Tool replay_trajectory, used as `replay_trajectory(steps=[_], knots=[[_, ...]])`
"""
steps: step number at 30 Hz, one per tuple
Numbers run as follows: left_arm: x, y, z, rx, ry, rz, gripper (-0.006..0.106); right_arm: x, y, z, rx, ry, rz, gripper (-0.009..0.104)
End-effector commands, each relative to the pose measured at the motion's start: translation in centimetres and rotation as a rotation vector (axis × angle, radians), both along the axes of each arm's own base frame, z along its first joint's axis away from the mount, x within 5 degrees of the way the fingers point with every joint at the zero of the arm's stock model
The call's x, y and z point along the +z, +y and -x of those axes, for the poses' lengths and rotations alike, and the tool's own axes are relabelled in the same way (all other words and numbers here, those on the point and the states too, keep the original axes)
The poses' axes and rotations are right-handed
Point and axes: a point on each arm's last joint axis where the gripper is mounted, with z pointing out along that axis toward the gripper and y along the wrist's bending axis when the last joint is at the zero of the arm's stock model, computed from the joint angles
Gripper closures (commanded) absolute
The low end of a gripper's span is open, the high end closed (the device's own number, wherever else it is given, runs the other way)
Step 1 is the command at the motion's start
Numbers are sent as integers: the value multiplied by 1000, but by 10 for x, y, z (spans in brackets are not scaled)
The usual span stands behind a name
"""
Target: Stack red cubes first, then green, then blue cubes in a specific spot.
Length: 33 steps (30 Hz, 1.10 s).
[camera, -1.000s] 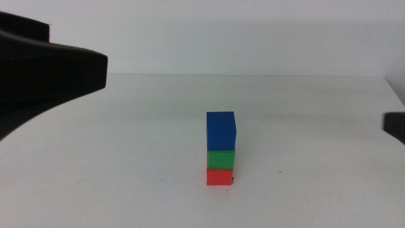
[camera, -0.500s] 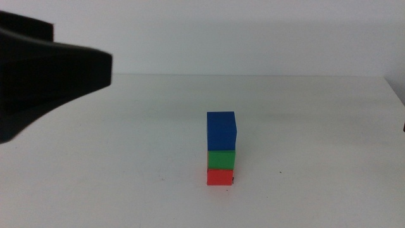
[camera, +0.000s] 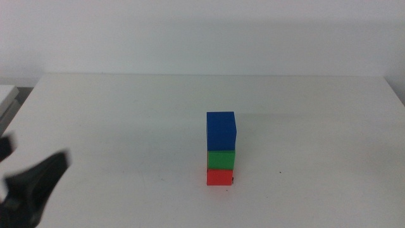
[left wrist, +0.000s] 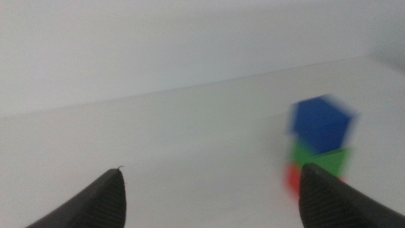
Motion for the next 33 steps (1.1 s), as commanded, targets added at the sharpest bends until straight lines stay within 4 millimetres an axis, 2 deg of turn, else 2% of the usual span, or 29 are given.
replay_trajectory(steps=[1, 3, 7, 10, 12, 14, 22, 33], knots=[[-24, 12, 10, 97, -37, -15, 7, -22, -5, 12, -29, -49, 18, 2], [-45, 19, 17, 169, -41, -20, 7, -44, -8, 24, -63, -54, 8, 2], [-80, 27, 27, 281, -51, -18, 7, -76, -11, 38, -99, -74, -9, 2], [-98, 30, 29, 326, -60, -17, 7, -89, -11, 45, -100, -111, -6, 2], [-108, 31, 28, 341, -46, -20, 7, -88, -11, 48, -100, -158, -9, 2], [-106, 31, 27, 350, -78, -15, 7, -92, -11, 49, -101, -113, 0, 2], [-107, 31, 27, 349, -64, -18, 7, -86, -11, 48, -100, -183, -4, 2], [-107, 32, 27, 352, -74, -69, 7, -85, -11, 48, -100, -188, -4, 2]])
